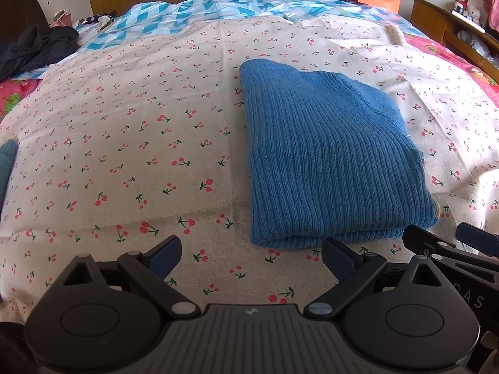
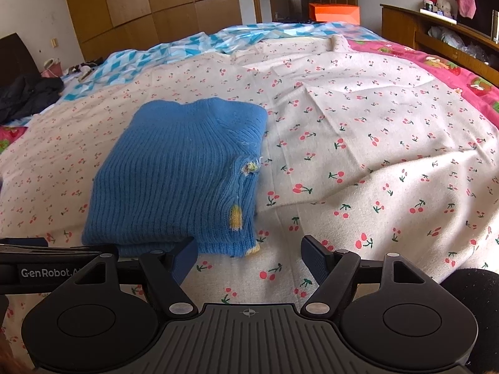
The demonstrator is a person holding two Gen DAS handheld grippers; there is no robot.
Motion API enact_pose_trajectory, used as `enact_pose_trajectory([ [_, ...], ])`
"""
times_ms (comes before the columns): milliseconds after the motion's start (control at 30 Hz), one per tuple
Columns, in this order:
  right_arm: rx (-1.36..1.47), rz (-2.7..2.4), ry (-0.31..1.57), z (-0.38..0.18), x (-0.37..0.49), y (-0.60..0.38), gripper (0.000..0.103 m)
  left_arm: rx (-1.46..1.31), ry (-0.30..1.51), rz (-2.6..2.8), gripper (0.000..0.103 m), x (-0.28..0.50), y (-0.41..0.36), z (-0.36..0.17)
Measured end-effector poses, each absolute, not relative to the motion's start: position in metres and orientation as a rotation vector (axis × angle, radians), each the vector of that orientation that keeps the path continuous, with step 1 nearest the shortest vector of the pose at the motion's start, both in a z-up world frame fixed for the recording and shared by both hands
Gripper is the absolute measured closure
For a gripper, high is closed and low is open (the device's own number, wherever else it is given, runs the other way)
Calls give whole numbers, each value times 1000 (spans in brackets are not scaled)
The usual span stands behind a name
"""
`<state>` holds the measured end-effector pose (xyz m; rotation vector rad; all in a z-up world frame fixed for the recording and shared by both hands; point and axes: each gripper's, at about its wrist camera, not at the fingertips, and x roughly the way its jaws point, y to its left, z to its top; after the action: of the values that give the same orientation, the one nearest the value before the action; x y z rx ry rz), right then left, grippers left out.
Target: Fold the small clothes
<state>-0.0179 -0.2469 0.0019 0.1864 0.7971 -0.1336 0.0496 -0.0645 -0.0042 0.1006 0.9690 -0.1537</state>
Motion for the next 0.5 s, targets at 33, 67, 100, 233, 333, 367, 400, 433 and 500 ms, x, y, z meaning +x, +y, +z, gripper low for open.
enact_pose_trajectory([
  [33, 194, -132, 802, 2, -17, -248, 29, 105, 968, -152, 2, 50, -66, -3],
  [67, 202, -130, 804, 2, -16, -250, 29, 107, 968, -150, 2, 50, -67, -2],
  [100, 210, -129, 805, 2, -16, -251, 29, 109, 970, -148, 2, 51, -68, -2],
  [233, 234, -119, 813, 0, -13, -255, 29, 118, 977, -141, 2, 55, -71, 0],
  [333, 245, -110, 816, -1, -11, -257, 29, 131, 982, -133, 2, 57, -73, 2],
  [367, 247, -110, 818, -1, -10, -258, 29, 137, 984, -132, 2, 58, -74, 2],
  [400, 249, -110, 821, -1, -10, -258, 29, 142, 985, -130, 2, 58, -75, 2],
  [433, 251, -110, 824, -1, -9, -258, 29, 146, 987, -128, 2, 59, -76, 2],
  [500, 256, -112, 829, -2, -8, -260, 29, 154, 991, -127, 2, 60, -78, 3],
])
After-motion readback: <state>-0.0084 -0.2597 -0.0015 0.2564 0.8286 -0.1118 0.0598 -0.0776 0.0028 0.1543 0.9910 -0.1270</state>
